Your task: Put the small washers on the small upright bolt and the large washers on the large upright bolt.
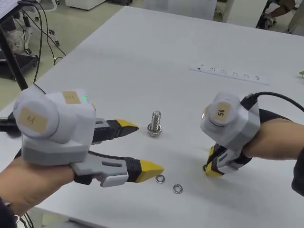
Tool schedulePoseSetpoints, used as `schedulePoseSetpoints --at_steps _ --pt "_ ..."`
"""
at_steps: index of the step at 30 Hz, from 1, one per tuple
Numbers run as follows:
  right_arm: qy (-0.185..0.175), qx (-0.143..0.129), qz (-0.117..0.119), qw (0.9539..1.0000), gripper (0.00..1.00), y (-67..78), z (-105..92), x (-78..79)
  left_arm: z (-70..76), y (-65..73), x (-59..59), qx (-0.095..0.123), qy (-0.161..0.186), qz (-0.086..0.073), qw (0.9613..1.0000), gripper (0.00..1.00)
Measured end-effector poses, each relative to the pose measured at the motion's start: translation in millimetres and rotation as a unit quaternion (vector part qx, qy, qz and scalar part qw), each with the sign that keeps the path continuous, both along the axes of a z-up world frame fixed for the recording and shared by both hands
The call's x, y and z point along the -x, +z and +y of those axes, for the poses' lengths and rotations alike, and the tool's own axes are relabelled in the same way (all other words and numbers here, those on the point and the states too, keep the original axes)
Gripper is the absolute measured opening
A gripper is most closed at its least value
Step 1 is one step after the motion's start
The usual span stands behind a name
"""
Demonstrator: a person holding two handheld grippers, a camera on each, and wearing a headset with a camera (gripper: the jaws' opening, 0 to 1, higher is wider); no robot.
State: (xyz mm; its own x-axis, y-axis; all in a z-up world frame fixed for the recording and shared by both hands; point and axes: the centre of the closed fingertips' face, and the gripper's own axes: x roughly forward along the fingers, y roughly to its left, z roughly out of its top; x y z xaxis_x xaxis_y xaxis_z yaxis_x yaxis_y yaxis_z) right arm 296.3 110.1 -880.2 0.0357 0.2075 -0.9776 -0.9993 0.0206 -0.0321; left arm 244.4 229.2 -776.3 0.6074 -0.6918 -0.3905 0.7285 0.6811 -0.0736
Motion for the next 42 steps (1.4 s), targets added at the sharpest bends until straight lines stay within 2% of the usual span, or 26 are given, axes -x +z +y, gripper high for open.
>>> schedulePoseSetpoints --at_steps 14,24,33,42 --pt "-0.007 -0.006 -0.002 1.0000 0.13 20.2 -3.1 1.7 0.1 -0.2 -1.5 0.001 -0.001 -0.001 1.0000 0.59" --pt "-0.016 -0.021 -0.007 0.9996 0.13 52.9 -5.7 2.1 -0.5 0.3 -1.6 0.003 -0.002 -0.003 1.0000 0.59" --pt "-0.021 -0.029 -0.036 0.9987 0.13 77.5 -9.3 -11.9 -0.5 0.4 -1.4 0.004 0.000 -0.003 1.0000 0.59" --pt "-0.026 -0.028 -0.052 0.9979 0.13 85.0 -14.3 -31.5 -0.4 0.1 -0.7 0.004 0.000 -0.003 1.0000 0.59"
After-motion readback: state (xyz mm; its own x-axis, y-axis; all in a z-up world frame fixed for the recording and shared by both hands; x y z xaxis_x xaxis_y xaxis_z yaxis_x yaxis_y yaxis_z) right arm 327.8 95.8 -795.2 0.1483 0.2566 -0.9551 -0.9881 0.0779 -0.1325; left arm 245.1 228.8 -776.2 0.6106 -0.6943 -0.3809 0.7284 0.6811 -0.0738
